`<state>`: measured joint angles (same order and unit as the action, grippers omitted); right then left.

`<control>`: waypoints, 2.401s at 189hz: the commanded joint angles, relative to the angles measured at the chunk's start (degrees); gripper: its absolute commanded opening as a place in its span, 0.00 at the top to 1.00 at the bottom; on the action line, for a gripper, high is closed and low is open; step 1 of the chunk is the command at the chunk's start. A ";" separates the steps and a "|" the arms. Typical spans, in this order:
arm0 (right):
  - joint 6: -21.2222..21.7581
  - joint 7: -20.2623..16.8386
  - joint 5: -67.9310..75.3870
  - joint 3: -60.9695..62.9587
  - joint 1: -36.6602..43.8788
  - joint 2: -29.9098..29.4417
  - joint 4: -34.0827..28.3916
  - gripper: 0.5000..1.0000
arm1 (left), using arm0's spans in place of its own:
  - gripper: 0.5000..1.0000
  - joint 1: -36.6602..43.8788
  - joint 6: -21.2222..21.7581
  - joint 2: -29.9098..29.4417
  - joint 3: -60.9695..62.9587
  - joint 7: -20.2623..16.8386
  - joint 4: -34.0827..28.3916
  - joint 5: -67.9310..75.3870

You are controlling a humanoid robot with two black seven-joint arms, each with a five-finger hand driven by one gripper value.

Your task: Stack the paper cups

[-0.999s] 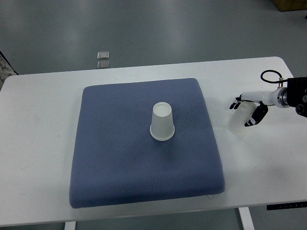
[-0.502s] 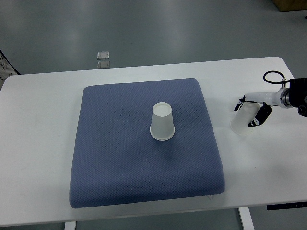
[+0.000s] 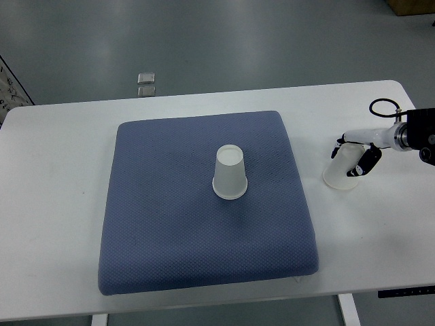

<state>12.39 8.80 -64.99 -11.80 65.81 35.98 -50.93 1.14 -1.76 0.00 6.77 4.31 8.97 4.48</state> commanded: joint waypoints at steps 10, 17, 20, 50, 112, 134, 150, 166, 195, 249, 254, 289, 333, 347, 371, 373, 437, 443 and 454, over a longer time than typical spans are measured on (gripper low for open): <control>0.79 2.80 0.74 0.20 4.85 0.59 -0.84 0.69 | 0.00 0.00 0.00 0.00 0.00 0.00 0.00 0.00; 1.41 3.68 0.83 0.20 6.17 0.50 -1.10 0.69 | 0.00 0.00 0.00 0.00 0.00 0.00 0.00 0.00; 2.19 4.03 0.91 0.29 7.05 0.50 -1.19 0.69 | 0.00 0.00 0.00 0.00 0.00 0.00 0.00 0.00; 8.52 6.05 5.66 0.29 13.29 -0.56 -2.33 0.68 | 0.00 0.00 0.00 0.00 0.00 0.00 0.00 0.00; 14.24 6.93 12.69 0.12 21.20 -10.22 -3.12 0.66 | 0.00 0.00 0.00 0.00 0.00 0.00 0.00 0.00; 15.91 7.02 12.69 -0.15 23.75 -11.10 -6.55 0.66 | 0.00 0.00 0.00 0.00 0.00 0.00 0.00 0.00; 16.08 7.02 12.69 -1.38 26.21 -11.98 -9.71 0.66 | 0.00 0.00 0.00 0.00 0.00 0.00 0.00 0.00; 16.08 6.93 12.60 -3.49 27.79 -12.16 -10.86 0.66 | 0.00 0.00 0.00 0.00 0.00 0.00 0.00 0.00; 15.47 6.84 12.25 -3.93 28.14 -13.56 -10.77 0.66 | 0.00 0.00 0.00 0.00 0.00 0.00 0.00 0.00; 14.41 6.58 11.46 -4.89 27.53 -17.17 -7.96 0.66 | 0.00 0.00 0.00 0.00 0.00 0.00 0.00 0.00; 14.24 6.58 11.37 -5.07 27.44 -17.34 -7.78 0.66 | 0.00 0.00 0.00 0.00 0.00 0.00 0.00 0.00; 13.71 6.58 9.79 -6.65 26.83 -17.61 -6.02 0.66 | 0.00 0.00 0.00 0.00 0.09 0.00 0.00 0.00; 14.15 6.75 9.79 -6.92 27.97 -16.55 -6.11 0.66 | 0.00 0.00 0.00 0.00 0.09 0.00 0.00 0.00; 14.32 6.75 9.79 -7.00 28.50 -16.38 -6.11 0.66 | 0.00 0.00 0.00 0.00 0.00 0.00 0.00 0.00; 14.41 6.75 9.79 -7.09 28.50 -16.46 -6.11 0.66 | 0.00 0.00 0.00 0.00 0.00 0.00 0.00 0.00; 14.33 6.75 9.79 -7.09 28.50 -16.46 -6.11 0.66 | 0.00 0.00 0.00 0.00 0.00 0.00 0.00 0.00; 14.33 6.75 9.79 -7.18 28.41 -16.73 -6.11 0.66 | 0.00 0.00 0.00 0.00 0.00 0.00 0.00 0.00; 14.33 6.75 9.79 -7.18 28.41 -16.82 -6.11 0.66 | 0.00 0.00 0.00 0.00 0.09 0.00 0.00 0.00; 14.33 6.75 9.79 -7.18 28.41 -17.08 -6.11 0.66 | 0.00 0.00 0.00 0.00 0.00 0.00 0.00 0.00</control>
<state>26.75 15.56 -55.26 -18.98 94.07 19.25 -57.04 1.14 -1.76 0.00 6.80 4.31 8.97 4.48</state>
